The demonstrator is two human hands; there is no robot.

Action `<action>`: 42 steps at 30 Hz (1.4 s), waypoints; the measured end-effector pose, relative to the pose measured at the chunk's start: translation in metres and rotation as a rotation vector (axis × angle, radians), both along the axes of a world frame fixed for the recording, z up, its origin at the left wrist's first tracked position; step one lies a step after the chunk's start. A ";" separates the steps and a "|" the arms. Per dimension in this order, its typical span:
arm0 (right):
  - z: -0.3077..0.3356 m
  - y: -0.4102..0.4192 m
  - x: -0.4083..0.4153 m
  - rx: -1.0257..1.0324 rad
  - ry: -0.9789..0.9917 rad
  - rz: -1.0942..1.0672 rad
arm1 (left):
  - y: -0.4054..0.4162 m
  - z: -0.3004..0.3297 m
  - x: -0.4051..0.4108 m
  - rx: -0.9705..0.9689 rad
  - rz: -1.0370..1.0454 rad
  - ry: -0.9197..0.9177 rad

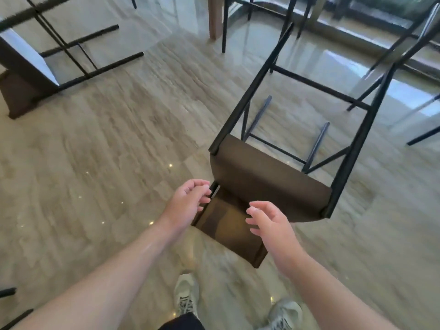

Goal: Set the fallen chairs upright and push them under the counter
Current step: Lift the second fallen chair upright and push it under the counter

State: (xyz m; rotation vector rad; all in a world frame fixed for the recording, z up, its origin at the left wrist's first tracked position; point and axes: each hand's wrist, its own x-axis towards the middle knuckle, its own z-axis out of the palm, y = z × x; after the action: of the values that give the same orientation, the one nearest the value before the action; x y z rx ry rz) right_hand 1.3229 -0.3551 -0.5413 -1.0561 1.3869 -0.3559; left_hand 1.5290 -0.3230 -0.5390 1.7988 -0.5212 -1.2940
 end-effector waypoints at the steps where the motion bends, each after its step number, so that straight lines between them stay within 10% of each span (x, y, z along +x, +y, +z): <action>1: -0.031 0.000 -0.002 -0.002 0.008 -0.001 | -0.002 -0.029 -0.002 0.010 -0.014 -0.007; 10: -0.309 -0.003 -0.005 0.009 0.114 0.015 | -0.018 -0.299 -0.008 0.064 -0.459 -0.227; 19: -0.475 0.011 -0.022 -0.131 0.308 0.224 | 0.004 -0.470 -0.027 -0.084 -1.120 -0.846; 34: -0.536 0.065 -0.033 -0.624 0.777 0.791 | 0.044 -0.551 -0.017 -0.206 -1.596 -1.355; 42: -0.543 0.076 -0.029 -0.615 0.843 0.957 | 0.044 -0.555 0.001 -0.046 -1.519 -1.455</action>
State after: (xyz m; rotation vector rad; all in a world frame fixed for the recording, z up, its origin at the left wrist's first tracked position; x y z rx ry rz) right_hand 1.2937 -0.2790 -1.0847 -2.4123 1.2909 0.4693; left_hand 1.5304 -0.2792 -1.0938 1.9488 -3.0099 -0.3109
